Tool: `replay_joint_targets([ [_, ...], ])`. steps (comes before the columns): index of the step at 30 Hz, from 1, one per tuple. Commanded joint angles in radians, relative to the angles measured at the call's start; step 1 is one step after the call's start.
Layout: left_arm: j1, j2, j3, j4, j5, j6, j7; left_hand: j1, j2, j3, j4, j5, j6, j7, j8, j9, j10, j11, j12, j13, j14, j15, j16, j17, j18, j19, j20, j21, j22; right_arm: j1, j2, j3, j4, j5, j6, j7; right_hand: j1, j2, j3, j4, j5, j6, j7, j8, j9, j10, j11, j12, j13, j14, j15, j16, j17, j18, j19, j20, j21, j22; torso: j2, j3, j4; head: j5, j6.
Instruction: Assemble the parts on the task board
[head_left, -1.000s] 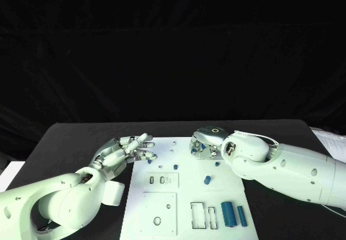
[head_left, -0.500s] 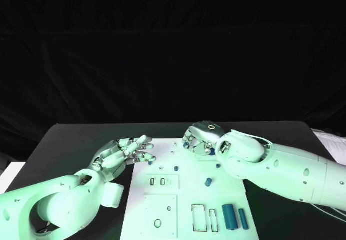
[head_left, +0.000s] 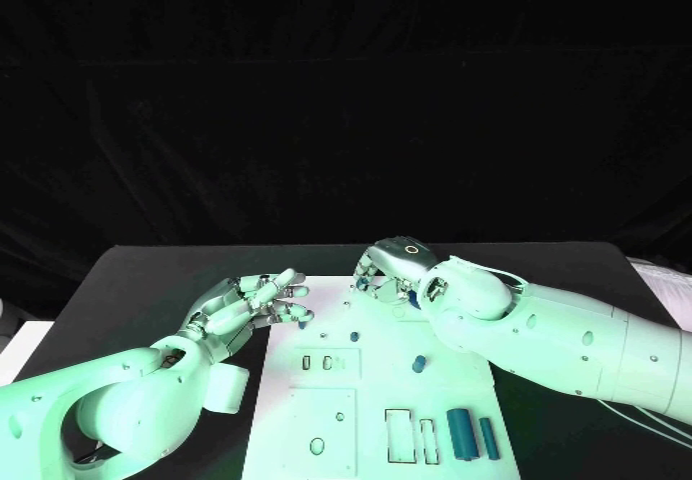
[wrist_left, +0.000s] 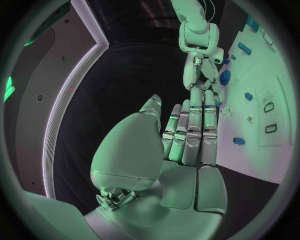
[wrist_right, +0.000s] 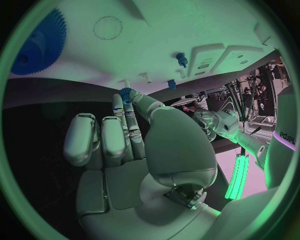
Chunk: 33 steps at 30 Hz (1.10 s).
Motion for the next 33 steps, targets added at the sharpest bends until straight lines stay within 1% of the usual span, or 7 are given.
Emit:
replay_joint_targets([
  [1, 0.002, 0.002, 0.001, 0.001, 0.001, 0.021, 0.005, 0.005, 0.005, -0.001, -0.005, -0.003, 0.000, 0.007, -0.004, -0.001, -0.001, 0.005, -0.004, -0.001, -0.004, 0.003, 0.001, 0.002, 0.011, 0.004, -0.001, -0.001, -0.002, 0.001, 0.013, 0.000, -0.015, -0.013, 0.014, 0.003, 0.011, 0.001, 0.007, 0.002, 0.000, 0.002, 0.008, -0.006, 0.001, 0.008, -0.008, 0.001, 0.004, 0.032, 0.001, 0.004, 0.001, -0.016, -0.001, 0.008, 0.006, 0.001, 0.001, -0.0006, 0.0003, 0.001, -0.001],
  [5, 0.003, 0.002, 0.001, 0.001, 0.001, 0.021, 0.005, 0.006, 0.005, -0.001, -0.005, -0.003, 0.000, 0.007, -0.004, -0.001, -0.001, 0.005, -0.004, -0.001, -0.004, 0.003, 0.000, 0.002, 0.011, 0.004, -0.001, -0.001, -0.002, 0.001, 0.029, 0.000, -0.030, -0.013, 0.024, 0.003, 0.010, 0.000, 0.007, 0.003, 0.000, 0.001, 0.008, -0.007, 0.001, 0.007, -0.008, 0.001, 0.004, 0.032, 0.001, 0.005, 0.001, -0.016, -0.002, 0.008, 0.006, 0.001, 0.002, 0.0001, 0.0002, 0.003, -0.002],
  [19, 0.004, 0.003, 0.001, 0.001, 0.001, 0.022, 0.004, 0.006, 0.005, -0.001, -0.005, -0.003, 0.000, 0.007, -0.004, -0.001, -0.001, 0.005, -0.004, -0.001, -0.004, 0.003, 0.000, 0.002, 0.011, 0.004, -0.001, -0.001, -0.002, 0.001, 0.064, -0.002, -0.066, -0.012, 0.057, 0.001, 0.005, -0.005, 0.010, 0.008, -0.002, -0.001, 0.008, -0.008, 0.001, 0.005, -0.007, 0.001, 0.004, 0.032, 0.002, 0.006, 0.002, -0.016, -0.003, 0.009, 0.008, 0.002, 0.004, -0.0007, 0.0015, 0.005, -0.002],
  [24, 0.005, 0.003, 0.001, 0.002, 0.001, 0.025, 0.004, 0.006, 0.005, -0.001, -0.005, -0.003, 0.000, 0.007, -0.004, -0.001, -0.001, 0.005, -0.004, -0.001, -0.004, 0.003, 0.000, 0.002, 0.011, 0.004, -0.001, -0.001, -0.002, 0.001, 0.072, -0.003, -0.079, -0.012, 0.067, 0.000, 0.000, -0.011, 0.012, 0.014, -0.002, -0.006, 0.009, -0.010, 0.001, 0.000, -0.006, 0.001, 0.003, 0.030, 0.004, 0.003, -0.005, -0.015, -0.007, 0.010, 0.006, -0.003, 0.005, -0.0013, 0.0023, 0.004, -0.004],
  [28, 0.005, 0.002, 0.001, 0.002, 0.001, 0.026, 0.003, 0.006, 0.005, -0.001, -0.006, -0.003, 0.000, 0.007, -0.005, -0.001, 0.000, 0.005, -0.005, -0.001, -0.005, 0.004, 0.000, 0.003, 0.011, 0.003, -0.001, -0.002, -0.002, 0.001, 0.076, -0.004, -0.084, -0.009, 0.075, -0.001, -0.012, -0.028, 0.015, 0.025, -0.004, -0.026, 0.014, -0.014, -0.003, -0.022, 0.000, -0.001, 0.001, 0.025, 0.010, -0.006, -0.021, -0.012, -0.018, 0.014, -0.002, -0.017, 0.005, -0.0015, 0.0025, 0.005, -0.005],
  [31, 0.005, 0.002, 0.001, 0.002, 0.001, 0.026, 0.003, 0.006, 0.005, -0.001, -0.006, -0.003, 0.000, 0.007, -0.005, -0.001, 0.000, 0.005, -0.005, -0.001, -0.005, 0.004, 0.000, 0.003, 0.011, 0.003, -0.001, -0.002, -0.002, 0.001, 0.079, -0.004, -0.088, -0.005, 0.072, -0.003, -0.040, -0.064, 0.005, 0.047, -0.005, -0.086, 0.026, -0.015, -0.017, -0.081, 0.016, -0.001, -0.001, 0.015, 0.027, -0.035, -0.065, -0.005, -0.042, 0.027, -0.027, -0.060, 0.006, -0.0023, 0.0026, 0.004, -0.005],
  [33, 0.006, 0.002, 0.001, 0.002, 0.001, 0.026, 0.003, 0.006, 0.005, -0.001, -0.006, -0.003, 0.000, 0.007, -0.005, -0.001, 0.000, 0.005, -0.005, -0.001, -0.005, 0.004, 0.000, 0.003, 0.011, 0.003, -0.001, -0.002, -0.002, 0.001, 0.080, -0.005, -0.089, -0.003, 0.068, -0.005, -0.053, -0.090, -0.023, 0.064, -0.023, -0.129, 0.035, -0.014, -0.028, -0.131, 0.027, 0.000, 0.000, 0.006, 0.038, -0.062, -0.104, 0.003, -0.065, 0.038, -0.054, -0.104, 0.006, -0.0021, 0.0024, 0.005, -0.005],
])
